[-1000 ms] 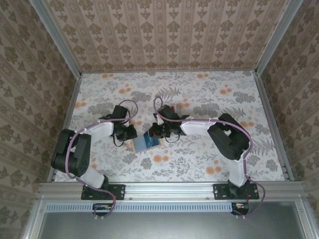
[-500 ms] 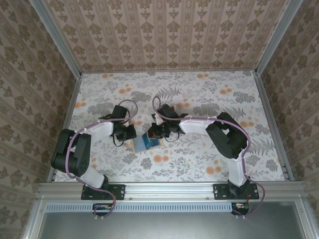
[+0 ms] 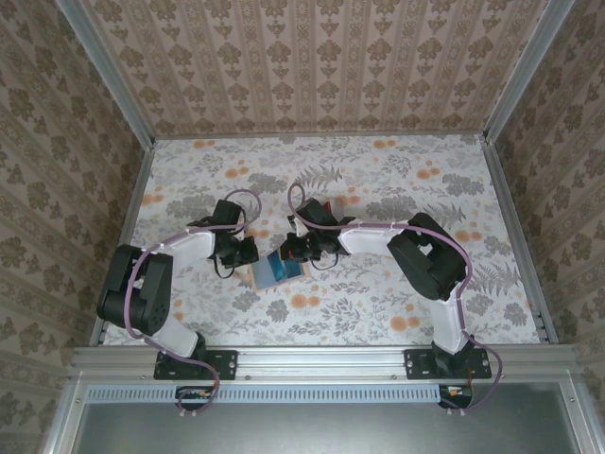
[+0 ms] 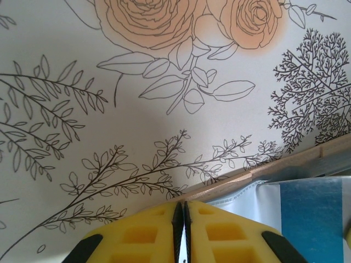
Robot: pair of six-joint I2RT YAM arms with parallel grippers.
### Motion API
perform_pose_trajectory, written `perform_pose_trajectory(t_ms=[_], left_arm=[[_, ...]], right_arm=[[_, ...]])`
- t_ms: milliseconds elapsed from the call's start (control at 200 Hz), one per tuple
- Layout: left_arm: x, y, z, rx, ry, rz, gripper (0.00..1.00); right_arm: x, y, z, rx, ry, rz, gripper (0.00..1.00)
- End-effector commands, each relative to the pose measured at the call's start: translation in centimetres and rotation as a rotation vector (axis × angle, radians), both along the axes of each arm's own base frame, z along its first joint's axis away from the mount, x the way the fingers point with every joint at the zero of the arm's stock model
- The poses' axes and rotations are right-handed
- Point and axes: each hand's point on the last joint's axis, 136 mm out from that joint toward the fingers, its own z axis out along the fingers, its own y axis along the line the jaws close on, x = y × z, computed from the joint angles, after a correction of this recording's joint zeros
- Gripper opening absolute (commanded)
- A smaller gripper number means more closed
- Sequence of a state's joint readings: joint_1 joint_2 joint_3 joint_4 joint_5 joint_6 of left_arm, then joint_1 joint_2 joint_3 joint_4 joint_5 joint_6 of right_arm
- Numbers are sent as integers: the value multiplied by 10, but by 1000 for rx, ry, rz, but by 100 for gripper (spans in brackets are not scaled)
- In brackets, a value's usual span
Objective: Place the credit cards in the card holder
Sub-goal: Insert the credit card into the card slot.
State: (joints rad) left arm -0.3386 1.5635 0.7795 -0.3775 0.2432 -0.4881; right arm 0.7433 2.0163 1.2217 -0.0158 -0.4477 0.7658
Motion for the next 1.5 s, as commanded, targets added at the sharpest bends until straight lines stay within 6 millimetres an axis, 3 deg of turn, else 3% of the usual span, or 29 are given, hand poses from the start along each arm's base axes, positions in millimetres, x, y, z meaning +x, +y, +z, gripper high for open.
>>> perform_pose_trajectory(t_ms=[0, 225, 635, 1010, 1255, 1495], left_arm=[[-14, 15, -24, 73, 74, -7, 14], [-15, 15, -24, 73, 76, -5, 14], [-10, 15, -11, 67, 46, 0, 15], [-8, 13, -11, 62, 49, -3, 16], [1, 13, 3, 69, 15, -9, 21], [3, 21, 1, 90, 14, -3, 20]], right_arm=[[1, -8, -29, -96, -17, -31, 7], [-13, -6, -34, -184, -33, 21, 7], [-20, -8, -48, -336, -88, 47, 7], [-25, -4, -56, -432, -132, 77, 12], [-23, -4, -34, -427, -179, 76, 26], [-19, -4, -4, -395, -229, 60, 35]])
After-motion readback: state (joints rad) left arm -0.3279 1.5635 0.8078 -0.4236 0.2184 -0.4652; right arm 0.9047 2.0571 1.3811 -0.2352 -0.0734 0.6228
